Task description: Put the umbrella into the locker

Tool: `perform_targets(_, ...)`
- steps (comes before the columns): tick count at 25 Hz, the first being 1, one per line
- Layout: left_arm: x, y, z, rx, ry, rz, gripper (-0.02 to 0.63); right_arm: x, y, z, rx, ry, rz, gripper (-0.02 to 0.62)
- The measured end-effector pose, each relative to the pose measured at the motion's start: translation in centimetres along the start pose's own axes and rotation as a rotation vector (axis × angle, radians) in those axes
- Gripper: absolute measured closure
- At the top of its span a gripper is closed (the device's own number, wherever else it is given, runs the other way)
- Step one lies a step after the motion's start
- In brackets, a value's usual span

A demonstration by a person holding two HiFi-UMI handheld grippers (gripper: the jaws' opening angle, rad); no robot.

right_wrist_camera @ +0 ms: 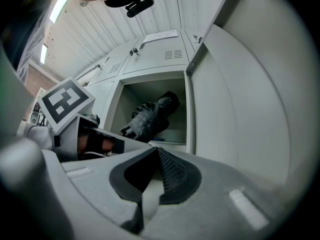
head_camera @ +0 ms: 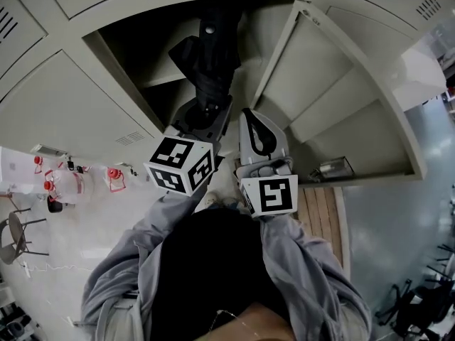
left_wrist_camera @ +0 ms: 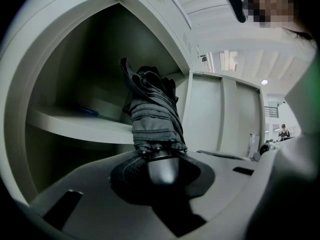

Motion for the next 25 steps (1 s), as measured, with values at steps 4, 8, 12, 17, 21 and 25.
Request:
perform_targets(4, 0.4, -0.8, 0.3, 0.015, 0.059, 0.011, 0.518, -0.3, -0.3, 0.5, -0.006, 0.003, 0.019, 0.591)
perform_targets(8, 0.8, -1.5, 0.7, 0.029, 0.116, 0.018, 0.508, -0.7, -0.7, 1.1, -0.016, 0.007, 0.045, 0.591)
perform_targets(12, 0.9, -2.3, 0.8, 0.032, 0.205, 0.009, 0.486, -1.1, -1.2, 1.4, -0.033, 0.014, 0.072, 0.591)
perform_targets(17, 0.6, -2.5, 1.1, 0.007, 0.308, -0.056, 0.412, -1.5, -1.0, 1.4, -0.050, 0.029, 0.074, 0.591)
perform_targets(21, 0.7, -2.0, 1.7, -0.023, 0.338, -0.078, 0.354, -1.6, -0.8, 1.8, -0.085, 0.018, 0.072, 0.591)
perform_targets(25, 0.9, -1.6, 1.9, 0.000, 0.325, -0.067, 0.334, -1.3, -0.7, 1.9, -0.097, 0.024, 0.089, 0.591)
Point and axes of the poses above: the fingertips, and each gripper's own axes: y backward along the fingers, x to its left, z out of its top, the point moved 8 cm from there along y, backward along the fingers, and after that the axes turned 1 degree about y, right-handed, at the moved point
